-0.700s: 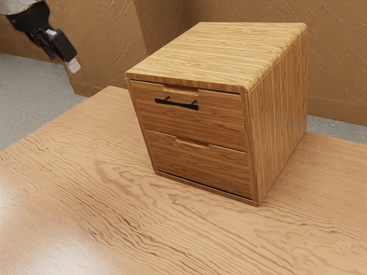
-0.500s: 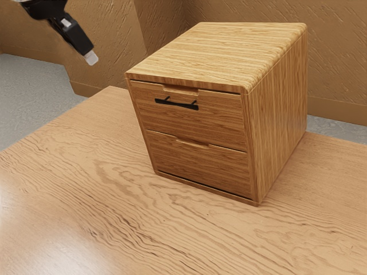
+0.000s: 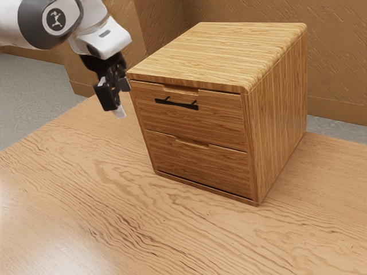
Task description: Pull the drawer handle with one arm to open the drawer
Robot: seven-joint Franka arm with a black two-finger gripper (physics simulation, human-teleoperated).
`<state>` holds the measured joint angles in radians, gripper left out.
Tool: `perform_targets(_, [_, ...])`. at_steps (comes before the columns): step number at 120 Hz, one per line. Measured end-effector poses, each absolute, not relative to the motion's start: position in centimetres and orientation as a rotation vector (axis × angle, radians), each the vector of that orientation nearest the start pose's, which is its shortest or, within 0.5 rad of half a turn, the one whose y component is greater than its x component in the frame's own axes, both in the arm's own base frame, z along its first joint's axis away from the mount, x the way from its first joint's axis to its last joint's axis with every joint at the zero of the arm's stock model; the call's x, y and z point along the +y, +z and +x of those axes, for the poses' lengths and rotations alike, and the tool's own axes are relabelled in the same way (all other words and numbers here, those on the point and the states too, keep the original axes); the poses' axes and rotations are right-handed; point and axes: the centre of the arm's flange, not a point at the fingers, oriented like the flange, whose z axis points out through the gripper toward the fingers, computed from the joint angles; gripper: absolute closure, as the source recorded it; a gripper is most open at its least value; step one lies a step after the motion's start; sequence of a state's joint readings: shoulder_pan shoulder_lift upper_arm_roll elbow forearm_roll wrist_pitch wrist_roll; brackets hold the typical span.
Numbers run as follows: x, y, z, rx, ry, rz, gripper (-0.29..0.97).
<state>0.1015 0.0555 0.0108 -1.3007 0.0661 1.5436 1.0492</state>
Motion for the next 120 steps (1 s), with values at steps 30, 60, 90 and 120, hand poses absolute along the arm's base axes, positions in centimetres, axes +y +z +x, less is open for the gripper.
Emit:
perform_targets(30, [5.3, 68.7, 57.1, 1.593, -0.231, -2.466, 0.02])
perform_targets(60, [5.0, 68.3, 58.3, 1.723, -0.280, -2.313, 0.02])
perform_targets(90, [5.5, 67.9, 57.3, 1.796, -0.254, -2.234, 0.02])
perform_targets(120, [6.1, 67.6, 57.5, 1.835, -0.225, -2.159, 0.02])
